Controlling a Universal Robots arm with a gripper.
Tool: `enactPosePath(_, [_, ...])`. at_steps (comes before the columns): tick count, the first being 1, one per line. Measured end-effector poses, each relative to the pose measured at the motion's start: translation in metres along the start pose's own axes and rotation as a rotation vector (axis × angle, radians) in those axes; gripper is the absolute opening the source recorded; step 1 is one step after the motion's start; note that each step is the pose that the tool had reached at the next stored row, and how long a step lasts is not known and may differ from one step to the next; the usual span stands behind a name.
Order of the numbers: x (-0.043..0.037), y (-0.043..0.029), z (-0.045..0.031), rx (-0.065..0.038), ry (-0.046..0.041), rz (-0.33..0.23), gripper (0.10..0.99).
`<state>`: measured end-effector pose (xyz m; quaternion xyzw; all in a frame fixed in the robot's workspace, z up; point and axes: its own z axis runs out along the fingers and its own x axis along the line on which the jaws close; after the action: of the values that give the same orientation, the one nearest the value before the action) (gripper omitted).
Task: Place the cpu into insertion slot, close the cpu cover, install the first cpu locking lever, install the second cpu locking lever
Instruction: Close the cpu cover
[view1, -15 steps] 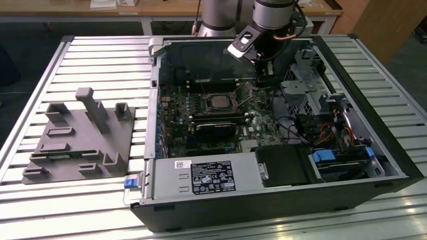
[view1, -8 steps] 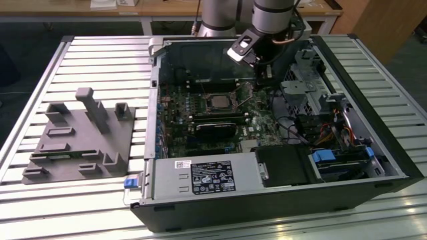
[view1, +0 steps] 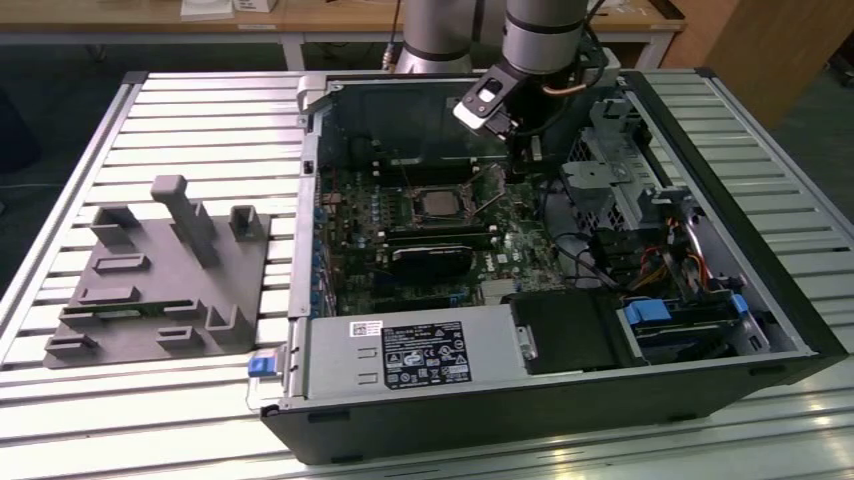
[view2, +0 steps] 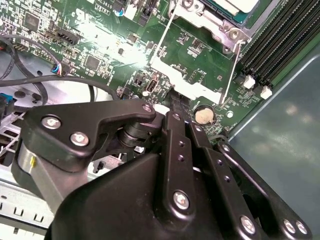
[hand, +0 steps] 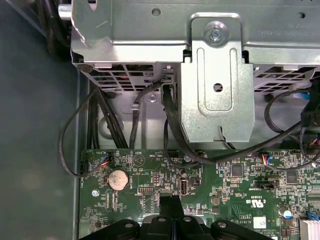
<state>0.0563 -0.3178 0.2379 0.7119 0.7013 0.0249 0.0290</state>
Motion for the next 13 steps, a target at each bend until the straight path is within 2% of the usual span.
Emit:
enactPosePath(2, [0.0,0.0,0.0,0.0,0.0001,0.0,0.106])
enactPosePath(4, [0.0,0.0,0.0002,0.008,0.0002,0.0,0.106])
enactPosePath(9, [0.0,0.0001,0.0006,0.053,-0.0007,0.0,0.106])
enactPosePath(13, [0.0,0.0004,0.001,0.097,-0.0014,-0.001,0.106])
